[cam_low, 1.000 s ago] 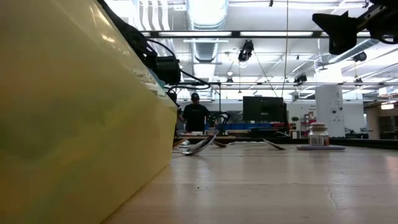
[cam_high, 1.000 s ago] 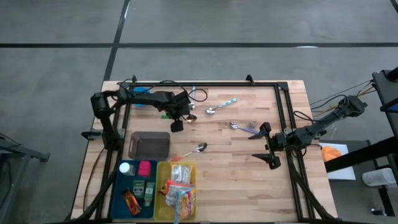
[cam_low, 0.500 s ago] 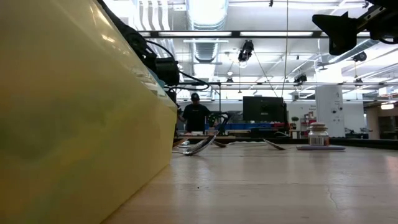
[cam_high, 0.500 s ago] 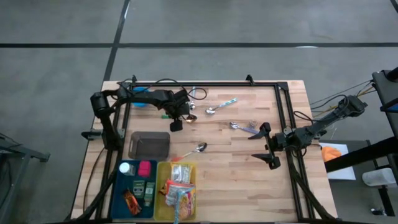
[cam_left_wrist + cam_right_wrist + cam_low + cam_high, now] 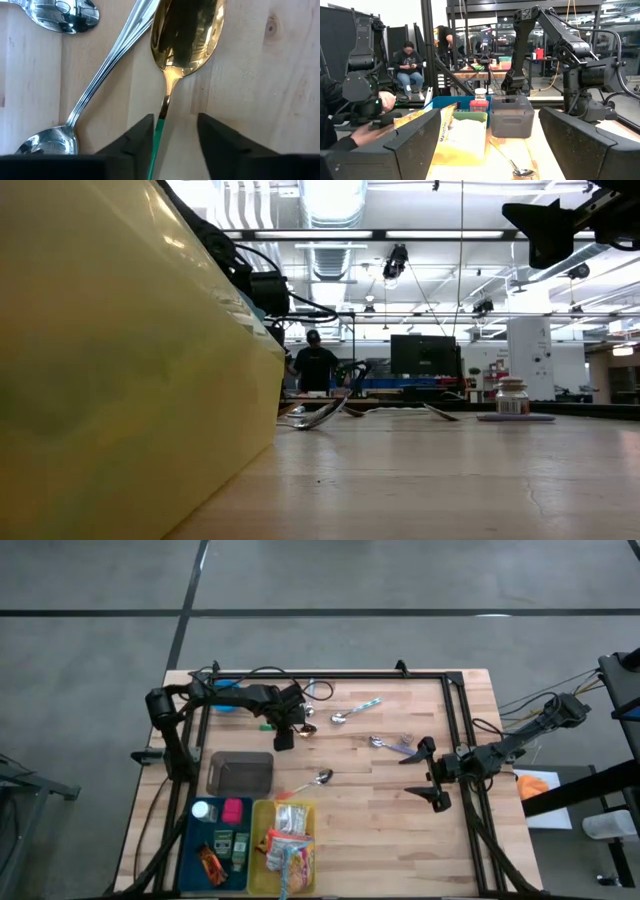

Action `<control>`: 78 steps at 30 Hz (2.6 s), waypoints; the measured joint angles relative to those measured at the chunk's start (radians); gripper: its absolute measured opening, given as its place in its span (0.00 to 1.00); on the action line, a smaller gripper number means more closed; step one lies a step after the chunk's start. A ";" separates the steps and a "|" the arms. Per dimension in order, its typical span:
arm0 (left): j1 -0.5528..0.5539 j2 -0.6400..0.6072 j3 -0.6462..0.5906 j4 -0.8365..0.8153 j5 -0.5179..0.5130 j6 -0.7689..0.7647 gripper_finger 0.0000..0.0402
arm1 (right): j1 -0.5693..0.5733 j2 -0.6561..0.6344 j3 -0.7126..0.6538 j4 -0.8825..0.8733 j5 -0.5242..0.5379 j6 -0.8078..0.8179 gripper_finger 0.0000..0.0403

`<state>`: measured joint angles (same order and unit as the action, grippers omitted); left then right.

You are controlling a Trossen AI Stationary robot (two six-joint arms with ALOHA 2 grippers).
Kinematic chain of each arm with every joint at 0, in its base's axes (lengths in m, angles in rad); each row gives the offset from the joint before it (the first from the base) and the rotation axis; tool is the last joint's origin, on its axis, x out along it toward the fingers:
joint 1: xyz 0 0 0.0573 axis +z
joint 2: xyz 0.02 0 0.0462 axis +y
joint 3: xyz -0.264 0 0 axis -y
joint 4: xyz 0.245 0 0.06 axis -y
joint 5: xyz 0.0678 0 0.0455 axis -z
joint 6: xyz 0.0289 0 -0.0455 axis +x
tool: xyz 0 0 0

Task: Pick & Place Food Item
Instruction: Put the green spoon into the gray bin

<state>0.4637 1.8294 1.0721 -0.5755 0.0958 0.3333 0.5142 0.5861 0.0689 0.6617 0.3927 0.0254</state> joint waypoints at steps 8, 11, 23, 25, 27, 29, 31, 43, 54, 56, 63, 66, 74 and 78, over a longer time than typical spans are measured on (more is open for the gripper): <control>0.000 0.000 0.000 0.002 -0.002 0.000 0.14 | 0.000 0.000 0.000 0.000 0.000 0.000 0.84; 0.000 0.000 0.000 0.003 -0.002 0.000 0.07 | 0.000 0.000 0.000 0.000 0.000 0.000 0.84; -0.001 -0.002 0.000 -0.001 0.002 -0.020 0.07 | 0.000 0.000 0.000 0.000 0.000 0.000 0.84; -0.001 -0.002 0.000 -0.001 0.008 -0.020 0.10 | 0.000 0.000 0.000 0.000 0.000 0.000 0.84; -0.002 -0.002 0.000 -0.001 0.015 -0.021 0.14 | 0.000 0.000 0.000 0.000 0.000 0.000 0.84; -0.004 -0.002 0.000 -0.001 0.019 -0.022 0.18 | 0.000 0.000 0.000 0.000 0.000 0.000 0.84; -0.006 -0.001 0.000 -0.001 0.020 -0.023 0.24 | 0.000 0.000 0.000 0.000 0.000 0.000 0.84; -0.068 -0.001 0.000 0.001 -0.061 -0.053 0.46 | 0.000 0.000 0.000 0.000 0.000 0.000 0.84; -0.068 -0.001 0.000 0.002 -0.053 -0.110 0.61 | 0.000 0.000 0.000 0.000 0.000 0.000 0.84; -0.068 -0.001 0.000 0.001 -0.042 -0.123 0.62 | 0.000 0.000 0.000 0.001 0.000 0.000 0.84; -0.066 0.054 0.009 -0.002 -0.039 -0.160 0.64 | 0.000 0.000 0.000 0.000 0.000 0.000 0.84; -0.064 0.069 0.017 -0.009 -0.036 -0.160 0.64 | 0.000 0.000 0.000 0.000 0.000 0.000 0.84; -0.063 0.051 0.016 -0.006 -0.037 -0.160 0.64 | 0.000 0.000 0.000 -0.001 0.000 0.000 0.84; -0.063 0.051 0.016 -0.006 -0.039 -0.155 0.62 | 0.000 0.000 0.000 -0.002 0.000 0.000 0.84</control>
<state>0.4004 1.8801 1.0882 -0.5814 0.0564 0.1780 0.5141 0.5858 0.0689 0.6601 0.3927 0.0254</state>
